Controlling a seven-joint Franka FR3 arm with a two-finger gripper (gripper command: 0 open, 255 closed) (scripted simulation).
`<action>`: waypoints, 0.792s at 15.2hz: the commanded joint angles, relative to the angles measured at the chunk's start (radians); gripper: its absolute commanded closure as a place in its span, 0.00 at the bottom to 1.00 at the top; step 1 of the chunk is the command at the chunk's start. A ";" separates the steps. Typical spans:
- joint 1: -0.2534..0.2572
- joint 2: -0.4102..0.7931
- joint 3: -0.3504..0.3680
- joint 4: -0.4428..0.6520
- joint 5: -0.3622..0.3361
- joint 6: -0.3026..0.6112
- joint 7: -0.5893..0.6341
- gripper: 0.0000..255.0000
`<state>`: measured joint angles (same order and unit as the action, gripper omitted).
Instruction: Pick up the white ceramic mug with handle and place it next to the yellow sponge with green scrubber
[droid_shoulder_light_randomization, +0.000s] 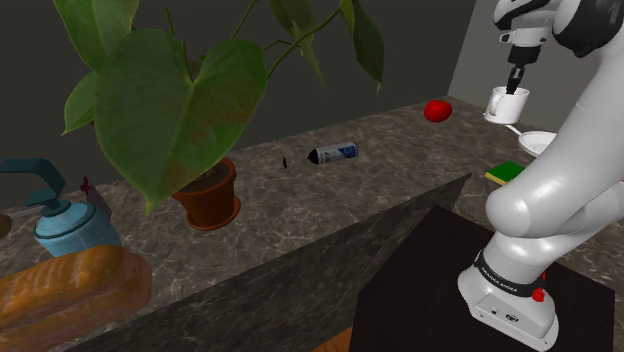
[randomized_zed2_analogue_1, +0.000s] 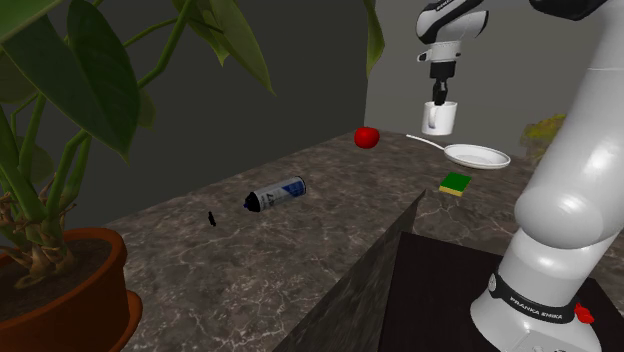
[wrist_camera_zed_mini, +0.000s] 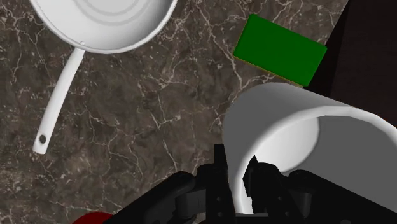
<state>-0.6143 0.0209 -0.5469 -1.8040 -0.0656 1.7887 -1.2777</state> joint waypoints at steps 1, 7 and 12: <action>-0.028 0.023 -0.026 0.020 0.012 0.004 -0.058 1.00; -0.051 0.046 -0.045 -0.011 0.024 0.057 -0.101 1.00; -0.053 0.058 -0.045 -0.067 0.030 0.122 -0.101 1.00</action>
<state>-0.6660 0.0748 -0.5913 -1.8590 -0.0379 1.8953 -1.3774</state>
